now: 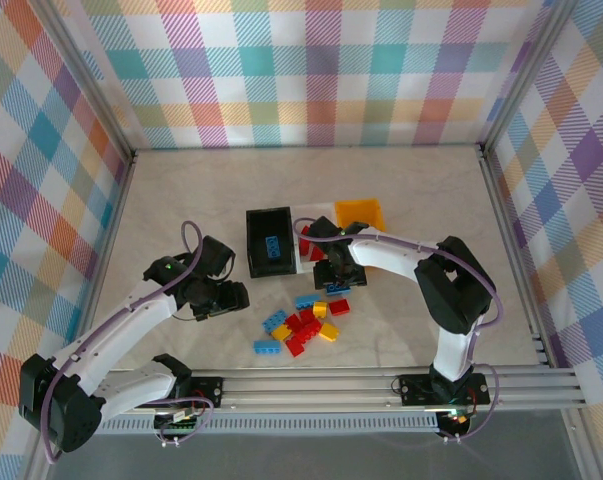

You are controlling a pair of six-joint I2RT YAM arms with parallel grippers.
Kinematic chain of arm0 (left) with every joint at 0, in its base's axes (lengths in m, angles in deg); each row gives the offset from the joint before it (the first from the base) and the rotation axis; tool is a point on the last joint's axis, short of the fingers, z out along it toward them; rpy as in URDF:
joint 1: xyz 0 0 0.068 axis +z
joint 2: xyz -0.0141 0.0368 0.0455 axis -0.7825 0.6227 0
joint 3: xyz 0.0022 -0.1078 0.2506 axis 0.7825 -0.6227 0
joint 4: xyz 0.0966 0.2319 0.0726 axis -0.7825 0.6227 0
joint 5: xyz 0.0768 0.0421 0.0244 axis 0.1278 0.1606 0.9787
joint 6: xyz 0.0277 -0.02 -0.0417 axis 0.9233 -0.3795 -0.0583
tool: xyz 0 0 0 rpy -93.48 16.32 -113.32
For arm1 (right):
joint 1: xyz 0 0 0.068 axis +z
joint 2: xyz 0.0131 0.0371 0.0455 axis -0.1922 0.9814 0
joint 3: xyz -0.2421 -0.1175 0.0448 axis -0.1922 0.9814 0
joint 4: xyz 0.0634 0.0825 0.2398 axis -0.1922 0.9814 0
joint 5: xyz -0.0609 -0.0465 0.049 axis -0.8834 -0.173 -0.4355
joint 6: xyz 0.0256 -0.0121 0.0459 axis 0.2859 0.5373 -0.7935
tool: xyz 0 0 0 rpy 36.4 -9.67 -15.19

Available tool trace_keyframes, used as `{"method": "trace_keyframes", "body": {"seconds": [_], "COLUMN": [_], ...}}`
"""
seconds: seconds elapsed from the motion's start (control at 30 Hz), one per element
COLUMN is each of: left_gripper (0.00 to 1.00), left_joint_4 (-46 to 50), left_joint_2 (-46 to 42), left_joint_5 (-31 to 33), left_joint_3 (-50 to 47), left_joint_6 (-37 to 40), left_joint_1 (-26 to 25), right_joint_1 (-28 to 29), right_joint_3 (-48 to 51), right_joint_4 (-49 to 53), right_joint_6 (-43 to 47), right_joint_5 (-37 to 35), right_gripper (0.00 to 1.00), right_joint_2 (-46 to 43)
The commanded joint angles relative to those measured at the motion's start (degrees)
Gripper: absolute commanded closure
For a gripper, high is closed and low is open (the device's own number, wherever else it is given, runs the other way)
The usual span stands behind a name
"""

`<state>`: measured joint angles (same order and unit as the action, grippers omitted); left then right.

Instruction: Sort the legos into containers by color

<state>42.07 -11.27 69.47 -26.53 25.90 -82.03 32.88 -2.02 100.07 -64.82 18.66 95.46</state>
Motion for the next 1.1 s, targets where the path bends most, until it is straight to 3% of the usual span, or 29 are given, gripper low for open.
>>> {"method": "trace_keyframes", "body": {"seconds": [0.0, 0.3, 0.63, 1.07], "left_gripper": [0.32, 0.32, 0.32, 0.32], "left_joint_4": [0.97, 0.26, 0.34, 0.21], "left_joint_2": [-0.98, -0.59, 0.16, -0.11], "left_joint_5": [-0.84, -1.22, -1.23, -0.97], "left_joint_3": [-0.9, -1.27, -0.83, -1.11], "left_joint_6": [0.43, 0.06, 0.36, 0.15], "left_joint_1": [0.67, 0.68, 0.66, 0.66], "right_joint_1": [0.33, 0.26, -0.06, -0.19], "right_joint_3": [0.48, 3.17, 4.39, 3.02], "right_joint_4": [2.53, 3.85, -0.16, 2.16], "right_joint_6": [-0.66, -1.05, -0.53, 1.45], "right_joint_5": [-1.79, -3.82, 0.31, -2.28], "right_gripper": [0.21, 0.22, 0.2, 0.34], "right_joint_2": [0.64, -1.86, -1.03, -3.47]}}
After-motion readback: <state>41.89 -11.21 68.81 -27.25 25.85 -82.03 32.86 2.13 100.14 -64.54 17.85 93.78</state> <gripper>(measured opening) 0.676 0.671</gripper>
